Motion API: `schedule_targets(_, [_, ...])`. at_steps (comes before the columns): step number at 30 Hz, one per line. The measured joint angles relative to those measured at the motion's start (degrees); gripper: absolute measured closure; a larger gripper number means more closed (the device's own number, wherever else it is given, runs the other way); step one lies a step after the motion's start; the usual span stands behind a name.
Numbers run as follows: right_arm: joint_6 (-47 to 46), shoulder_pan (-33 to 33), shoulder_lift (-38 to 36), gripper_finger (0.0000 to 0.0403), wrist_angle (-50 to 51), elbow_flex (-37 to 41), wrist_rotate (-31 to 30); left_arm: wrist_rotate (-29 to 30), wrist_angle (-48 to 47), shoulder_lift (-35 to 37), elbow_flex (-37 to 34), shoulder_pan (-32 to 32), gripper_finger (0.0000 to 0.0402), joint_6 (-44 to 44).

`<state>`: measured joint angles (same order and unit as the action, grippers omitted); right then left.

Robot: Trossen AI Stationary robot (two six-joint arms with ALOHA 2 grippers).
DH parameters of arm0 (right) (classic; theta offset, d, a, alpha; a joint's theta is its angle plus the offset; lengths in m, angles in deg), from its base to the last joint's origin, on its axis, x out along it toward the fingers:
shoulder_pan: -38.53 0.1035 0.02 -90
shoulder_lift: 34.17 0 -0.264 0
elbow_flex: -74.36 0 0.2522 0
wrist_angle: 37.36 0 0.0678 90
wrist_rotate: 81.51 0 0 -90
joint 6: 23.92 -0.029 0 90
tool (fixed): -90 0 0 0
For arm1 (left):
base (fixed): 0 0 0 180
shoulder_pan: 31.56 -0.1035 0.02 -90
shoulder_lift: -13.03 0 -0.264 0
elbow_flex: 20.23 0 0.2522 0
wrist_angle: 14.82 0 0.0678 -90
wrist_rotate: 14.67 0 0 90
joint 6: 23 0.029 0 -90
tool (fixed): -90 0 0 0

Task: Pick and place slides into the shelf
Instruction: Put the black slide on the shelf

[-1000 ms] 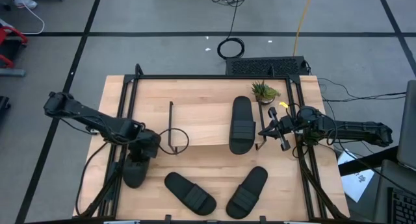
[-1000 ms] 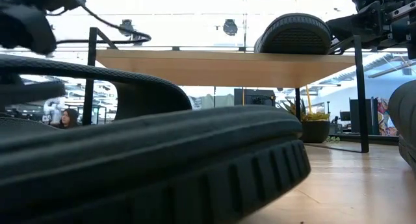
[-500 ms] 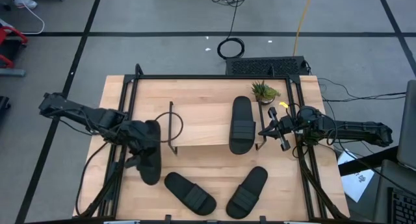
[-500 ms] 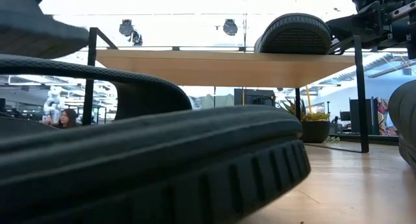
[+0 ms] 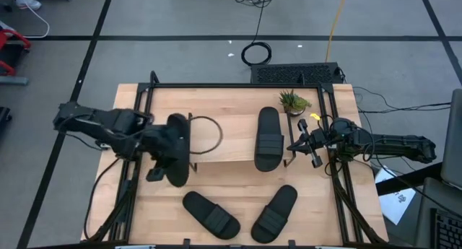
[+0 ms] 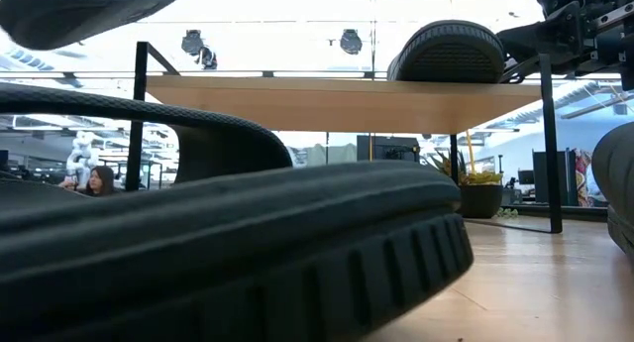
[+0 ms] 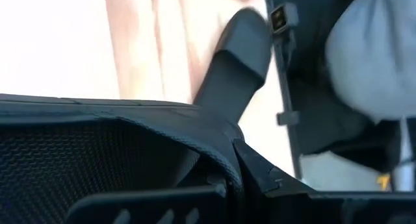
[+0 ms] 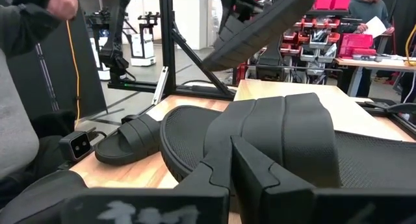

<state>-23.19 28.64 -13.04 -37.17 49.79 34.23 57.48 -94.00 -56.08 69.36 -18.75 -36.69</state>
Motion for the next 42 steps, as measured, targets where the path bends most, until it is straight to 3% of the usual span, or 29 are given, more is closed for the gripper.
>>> schedule_targets(8, [0.05, 0.0, 0.0, 0.0403, -2.01, 0.0, 0.0, -8.52, -6.37, -14.15, 17.53, -10.9, 0.04, 15.25])
schedule_targets(18, [0.02, 0.0, 0.0, 0.0403, -2.51, 0.0, 0.0, -19.04, -8.55, -26.83, 25.18, -22.92, 0.04, 17.92])
schedule_targets(22, [0.27, 0.0, 0.0, 0.0403, -2.51, 0.0, 0.02, -24.41, -8.83, -32.17, 28.05, -24.76, 0.04, 18.42])
schedule_targets(26, [0.38, 0.0, 0.0, 0.0403, -2.51, 0.0, 0.02, -26.18, -9.36, -36.67, 32.93, -25.13, 0.04, 17.61])
schedule_targets(34, [0.37, -0.01, 0.02, 0.0403, -2.51, 0.0, 0.02, -27.37, -10.3, -45.17, 43.35, -25.31, 0.0399, 14.17])
schedule_targets(42, [0.01, -0.02, 0.02, 0.0403, -2.54, 0.0, 0.02, -28.07, -11.45, -48.17, 45.98, -26.43, 0.04, 13.73])
